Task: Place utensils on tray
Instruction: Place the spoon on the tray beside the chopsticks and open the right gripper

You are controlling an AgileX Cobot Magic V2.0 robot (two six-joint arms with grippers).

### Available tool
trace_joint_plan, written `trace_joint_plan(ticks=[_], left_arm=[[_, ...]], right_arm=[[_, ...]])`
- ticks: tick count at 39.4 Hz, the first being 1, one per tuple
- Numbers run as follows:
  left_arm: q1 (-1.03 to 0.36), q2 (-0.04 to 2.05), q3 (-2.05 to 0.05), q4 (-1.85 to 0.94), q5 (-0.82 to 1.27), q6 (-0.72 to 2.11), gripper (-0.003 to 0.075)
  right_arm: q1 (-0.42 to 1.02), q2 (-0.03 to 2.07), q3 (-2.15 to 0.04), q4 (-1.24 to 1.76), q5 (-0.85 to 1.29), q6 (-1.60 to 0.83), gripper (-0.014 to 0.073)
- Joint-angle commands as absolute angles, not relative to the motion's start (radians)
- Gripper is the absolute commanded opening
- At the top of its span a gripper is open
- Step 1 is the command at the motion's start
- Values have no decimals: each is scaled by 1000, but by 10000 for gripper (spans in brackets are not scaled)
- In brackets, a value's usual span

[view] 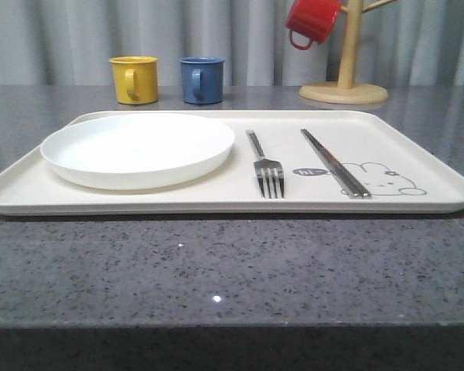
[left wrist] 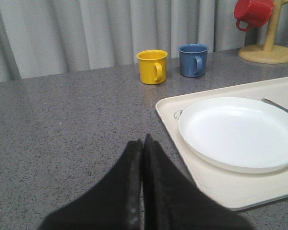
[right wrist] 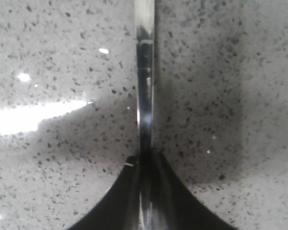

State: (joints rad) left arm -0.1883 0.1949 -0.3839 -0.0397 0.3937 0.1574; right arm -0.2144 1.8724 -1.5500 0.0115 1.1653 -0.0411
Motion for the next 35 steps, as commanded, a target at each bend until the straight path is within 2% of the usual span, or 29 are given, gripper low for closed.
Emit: trace_joint_plan(ticks=[1, 9, 17, 35], left_arm=[[-185, 206, -411, -49, 309, 151, -18], [-185, 206, -411, -49, 309, 151, -18], [-185, 206, -411, -49, 309, 151, -18], [-185, 206, -411, -49, 309, 151, -18]], right_arm=[[-222, 1790, -1581, 9, 1193, -46, -39], [-198, 1682, -1600, 55, 1290, 40, -37], [-109, 1598, -1600, 61, 1325, 68, -37], [258, 1658, -1600, 63, 1301, 234, -37]])
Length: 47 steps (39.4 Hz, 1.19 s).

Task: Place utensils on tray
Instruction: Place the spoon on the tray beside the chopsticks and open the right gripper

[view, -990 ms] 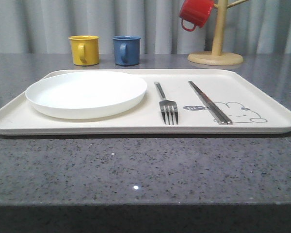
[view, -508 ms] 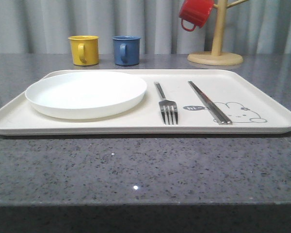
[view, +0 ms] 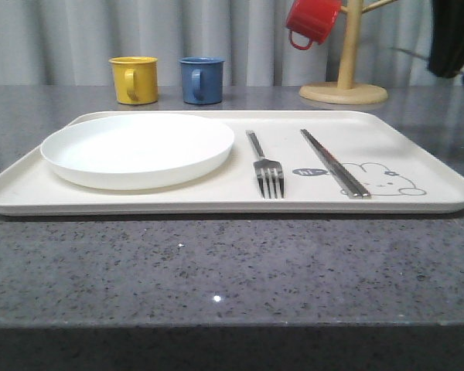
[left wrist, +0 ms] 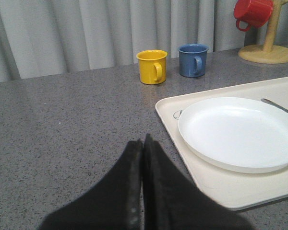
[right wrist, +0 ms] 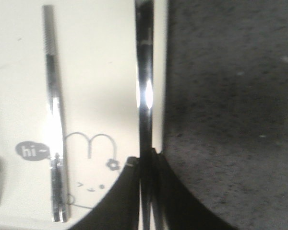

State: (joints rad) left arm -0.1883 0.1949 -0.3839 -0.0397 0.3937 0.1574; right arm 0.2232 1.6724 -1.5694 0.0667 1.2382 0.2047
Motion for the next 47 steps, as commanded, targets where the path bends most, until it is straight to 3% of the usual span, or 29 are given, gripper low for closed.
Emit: trace_joint_plan(ticks=[1, 27, 40, 47], left_arm=[[-185, 206, -411, -49, 309, 151, -18], [-185, 206, -411, -49, 309, 151, -18], [-185, 206, -411, -49, 309, 151, -18], [-185, 206, -411, -49, 309, 151, -18]], right_arm=[[267, 1667, -1599, 65, 1301, 244, -37], [274, 1819, -1596, 75, 1298, 313, -29], [274, 1802, -1599, 75, 1269, 313, 246], [274, 1727, -1647, 59, 1274, 313, 262]])
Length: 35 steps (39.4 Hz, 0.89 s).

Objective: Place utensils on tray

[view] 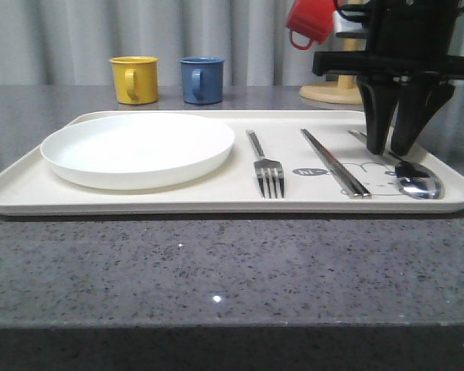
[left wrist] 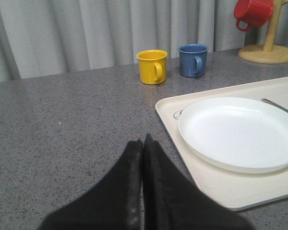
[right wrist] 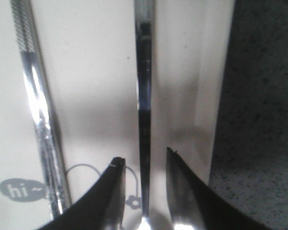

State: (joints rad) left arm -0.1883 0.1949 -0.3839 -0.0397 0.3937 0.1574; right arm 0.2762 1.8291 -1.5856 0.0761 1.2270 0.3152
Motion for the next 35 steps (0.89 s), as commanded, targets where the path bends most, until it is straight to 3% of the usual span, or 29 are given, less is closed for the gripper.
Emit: trace_joint_plan(ticks=[1, 11, 24, 35], left_arm=[[-185, 206, -411, -49, 309, 151, -18], [-185, 206, -411, -49, 309, 151, -18], [-185, 206, -411, -49, 309, 151, -18], [-185, 206, -411, -49, 309, 151, -18]], right_arm=[[274, 1714, -1661, 53, 1277, 313, 262], [274, 1493, -1719, -23, 1281, 194, 234], [274, 1212, -1532, -44, 1185, 127, -66], [274, 884, -1147, -137, 884, 118, -67]])
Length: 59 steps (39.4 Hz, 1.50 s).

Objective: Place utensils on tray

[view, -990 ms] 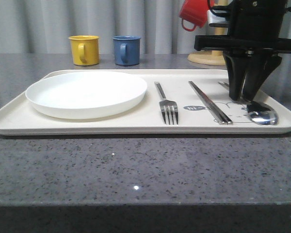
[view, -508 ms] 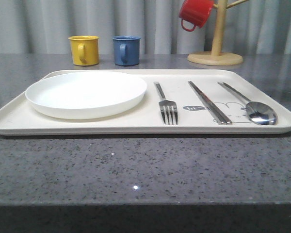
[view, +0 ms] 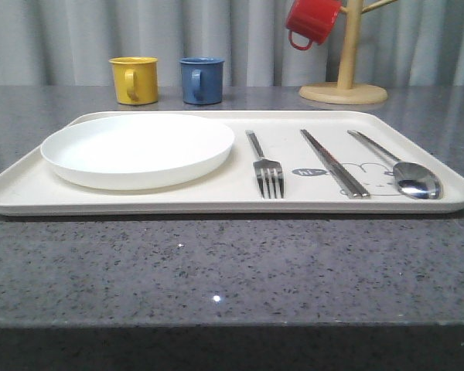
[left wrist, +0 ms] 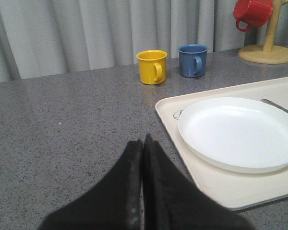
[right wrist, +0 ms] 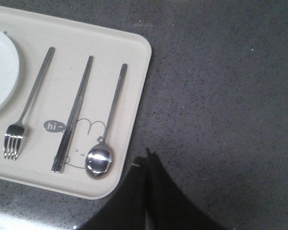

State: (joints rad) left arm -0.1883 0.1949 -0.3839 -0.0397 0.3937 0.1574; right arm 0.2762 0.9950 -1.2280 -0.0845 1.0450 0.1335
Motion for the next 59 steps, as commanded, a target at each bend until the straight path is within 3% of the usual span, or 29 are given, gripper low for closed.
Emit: trace_joint_plan(ticks=[1, 11, 20, 59], left_arm=[[-185, 206, -411, -49, 309, 151, -18], [-185, 206, -411, -49, 309, 151, -18], [-185, 206, -411, -49, 309, 151, -18], [-185, 206, -411, -49, 309, 151, -18]], right_arm=[[274, 847, -1112, -149, 841, 118, -67], [274, 426, -662, -202, 507, 118, -67], [274, 185, -477, -185, 440, 119, -67], [274, 158, -465, -185, 461, 119, -67]])
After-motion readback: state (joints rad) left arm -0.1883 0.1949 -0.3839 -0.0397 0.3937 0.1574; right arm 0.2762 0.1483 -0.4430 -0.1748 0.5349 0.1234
